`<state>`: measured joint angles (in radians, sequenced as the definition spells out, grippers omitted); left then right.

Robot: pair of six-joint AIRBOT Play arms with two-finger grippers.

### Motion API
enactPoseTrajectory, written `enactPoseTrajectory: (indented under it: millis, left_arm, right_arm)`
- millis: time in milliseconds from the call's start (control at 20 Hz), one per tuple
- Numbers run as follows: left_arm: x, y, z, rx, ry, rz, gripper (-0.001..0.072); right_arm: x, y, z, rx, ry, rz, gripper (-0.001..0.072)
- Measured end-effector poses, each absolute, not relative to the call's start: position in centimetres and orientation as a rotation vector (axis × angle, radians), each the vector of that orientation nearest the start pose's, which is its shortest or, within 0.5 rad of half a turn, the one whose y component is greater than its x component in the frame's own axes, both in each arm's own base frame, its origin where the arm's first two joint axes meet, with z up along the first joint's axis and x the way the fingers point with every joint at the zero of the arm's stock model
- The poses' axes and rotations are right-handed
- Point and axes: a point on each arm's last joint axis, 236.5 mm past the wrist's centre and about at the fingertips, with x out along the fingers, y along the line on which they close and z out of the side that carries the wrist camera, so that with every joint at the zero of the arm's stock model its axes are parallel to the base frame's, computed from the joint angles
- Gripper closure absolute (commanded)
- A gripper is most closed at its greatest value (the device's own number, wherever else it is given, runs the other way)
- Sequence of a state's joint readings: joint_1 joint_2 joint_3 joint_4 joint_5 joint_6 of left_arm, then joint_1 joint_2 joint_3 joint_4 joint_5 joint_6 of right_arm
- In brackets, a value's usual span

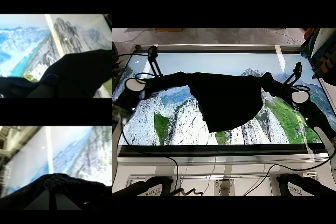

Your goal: Fold the clothes and pants, and hang the long-sleeved shirts on hangers.

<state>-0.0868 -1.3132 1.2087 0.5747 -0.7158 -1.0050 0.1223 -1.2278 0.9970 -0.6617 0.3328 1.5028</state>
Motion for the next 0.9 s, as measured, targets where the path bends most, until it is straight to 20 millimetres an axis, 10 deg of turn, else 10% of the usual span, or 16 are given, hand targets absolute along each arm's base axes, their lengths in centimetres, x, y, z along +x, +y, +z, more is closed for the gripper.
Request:
enactPoseTrajectory:
  millis: [250,550,600,650,700,750,800,900]
  left_arm:
    - [42.6,-21.8,6.8,-0.454,0.990,-0.736,0.0698]
    - [34.7,-22.9,-1.1,-0.321,1.408,-0.776,0.0697]
    - [33.7,-23.2,-2.0,-0.308,1.451,-0.780,0.0687]
    - [33.0,-23.4,-2.7,-0.300,1.485,-0.785,0.0685]
    - [32.5,-23.6,-3.4,-0.295,1.513,-0.783,0.0634]
    - [32.0,-23.8,-4.1,-0.286,1.542,-0.784,0.0300]
    - [31.6,-24.0,-4.6,-0.284,1.560,-0.786,0.0011]
    - [31.4,-24.2,-5.1,-0.285,1.576,-0.782,0.0012]
  right_arm:
    - [48.0,9.2,6.5,0.648,0.698,0.142,0.0680]
    - [40.8,6.0,-0.3,0.427,1.099,0.141,0.0679]
    - [39.4,5.4,-1.3,0.383,1.166,0.137,0.0659]
    - [38.4,4.9,-2.0,0.348,1.216,0.131,0.0471]
    - [37.7,4.3,-2.4,0.318,1.247,0.122,0.0170]
    - [37.2,3.8,-2.8,0.289,1.268,0.112,0.0015]
    - [37.2,3.3,-2.9,0.272,1.271,0.104,0.0026]
    - [37.8,2.5,-2.9,0.240,1.245,0.084,0.0035]
